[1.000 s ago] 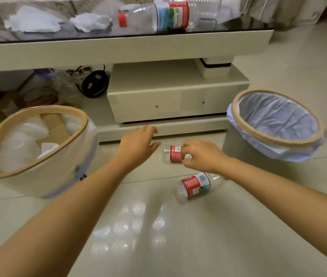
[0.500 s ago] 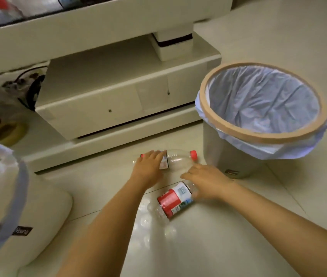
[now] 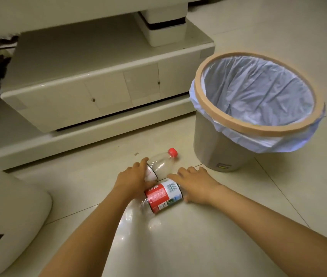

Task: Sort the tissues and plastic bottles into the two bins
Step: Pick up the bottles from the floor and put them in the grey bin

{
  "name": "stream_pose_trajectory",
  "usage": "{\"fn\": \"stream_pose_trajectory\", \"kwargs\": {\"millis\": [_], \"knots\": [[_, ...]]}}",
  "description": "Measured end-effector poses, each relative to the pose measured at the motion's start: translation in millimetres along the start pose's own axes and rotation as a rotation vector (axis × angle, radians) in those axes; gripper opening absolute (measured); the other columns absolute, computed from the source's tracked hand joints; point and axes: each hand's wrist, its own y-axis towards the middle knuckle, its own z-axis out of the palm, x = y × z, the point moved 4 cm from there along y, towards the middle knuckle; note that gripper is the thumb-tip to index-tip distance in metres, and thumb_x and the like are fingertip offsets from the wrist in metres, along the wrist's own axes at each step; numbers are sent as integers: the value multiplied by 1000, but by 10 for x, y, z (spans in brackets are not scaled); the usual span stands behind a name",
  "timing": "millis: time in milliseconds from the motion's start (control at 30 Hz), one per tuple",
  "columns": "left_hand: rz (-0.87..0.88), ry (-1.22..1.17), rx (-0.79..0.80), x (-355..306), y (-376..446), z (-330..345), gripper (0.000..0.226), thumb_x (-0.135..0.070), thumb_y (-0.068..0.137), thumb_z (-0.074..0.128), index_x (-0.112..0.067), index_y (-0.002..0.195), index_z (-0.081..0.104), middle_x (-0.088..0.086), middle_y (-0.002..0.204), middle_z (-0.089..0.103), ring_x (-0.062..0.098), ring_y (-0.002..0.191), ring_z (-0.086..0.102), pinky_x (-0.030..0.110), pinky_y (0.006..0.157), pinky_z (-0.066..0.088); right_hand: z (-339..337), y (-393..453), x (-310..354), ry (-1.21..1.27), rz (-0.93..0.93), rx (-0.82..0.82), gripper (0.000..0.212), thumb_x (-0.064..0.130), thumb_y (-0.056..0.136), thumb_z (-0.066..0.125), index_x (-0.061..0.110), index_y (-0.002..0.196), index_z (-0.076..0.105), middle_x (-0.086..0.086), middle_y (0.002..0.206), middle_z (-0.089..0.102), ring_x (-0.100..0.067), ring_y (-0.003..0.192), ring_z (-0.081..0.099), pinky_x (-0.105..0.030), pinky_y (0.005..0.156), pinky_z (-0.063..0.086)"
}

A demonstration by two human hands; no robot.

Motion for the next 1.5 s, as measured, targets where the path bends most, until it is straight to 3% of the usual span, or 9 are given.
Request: {"fn": "stream_pose_trajectory", "kwargs": {"millis": [200, 433, 533, 633, 767, 967, 1100, 1200, 1500], "knots": [[-10, -297, -116, 186, -351, -132, 92, -60, 69, 71, -34, 142, 22, -2, 128, 55, 20, 99, 59, 37, 81, 54, -126, -96, 130, -24, 1, 87, 71, 37, 89, 55, 27, 147, 15, -12, 142, 33, -34, 128, 35, -49, 97, 34], [-35, -413, -188, 351, -750, -399, 85, -61, 69, 71, -38, 138, 27, -9, 126, 55, 14, 97, 58, 31, 76, 54, -479, -255, 308, 166, -29, -26, 81, 49, 61, 80, 39, 129, 36, 7, 119, 54, -18, 107, 53, -31, 77, 40], [-42, -442, -186, 371, -916, -453, 79, -61, 69, 71, -40, 134, 31, -13, 120, 56, 10, 91, 59, 23, 66, 53, -729, -370, 375, 261, -49, -64, 76, 55, 56, 81, 41, 121, 45, 10, 110, 58, -14, 98, 54, -32, 79, 47], [-56, -543, -226, 381, -1068, -497, 76, -59, 69, 72, -39, 132, 34, -15, 113, 58, 10, 88, 61, 19, 61, 51, -939, -454, 443, 458, -60, -116, 63, 48, 55, 85, 35, 110, 56, 7, 106, 59, -13, 92, 55, -29, 72, 50], [-83, -694, -316, 415, -1212, -616, 76, -45, 73, 77, -32, 134, 34, -13, 108, 55, 11, 90, 59, 21, 69, 49, -1148, -513, 449, 907, -22, -286, 47, 34, 55, 89, 28, 91, 61, 2, 96, 63, -15, 80, 62, -21, 50, 49], [-62, -997, -450, 348, -1330, -927, 64, -26, 75, 79, -33, 124, 39, -14, 100, 59, 9, 89, 62, 15, 62, 45, -1350, -706, 460, 1203, -74, -498, 39, 23, 69, 83, 28, 103, 66, 9, 100, 66, -6, 96, 59, -16, 79, 44], [10, -1100, -493, 74, -1301, -1189, 68, -32, 69, 83, -36, 124, 42, -7, 115, 54, 13, 100, 60, 21, 71, 50, -1593, -945, 371, 1388, -150, -675, 46, 19, 74, 79, 27, 115, 61, 4, 108, 67, -10, 104, 62, -32, 94, 50], [66, -1120, -525, -209, -1225, -1470, 69, -36, 66, 84, -40, 120, 42, -8, 119, 51, 16, 108, 55, 34, 83, 52, -1860, -1137, 270, 1421, -234, -822, 42, 15, 78, 75, 25, 117, 61, -4, 111, 65, -16, 105, 62, -41, 93, 52], [278, -1088, -643, -1209, -1071, -2713, 69, -23, 75, 79, -30, 132, 41, -12, 111, 55, -1, 93, 58, 20, 75, 51, -2838, -1754, -296, 1264, -306, -1219, 39, 16, 80, 73, 22, 116, 60, 3, 104, 63, -16, 100, 61, -39, 89, 54]]}}
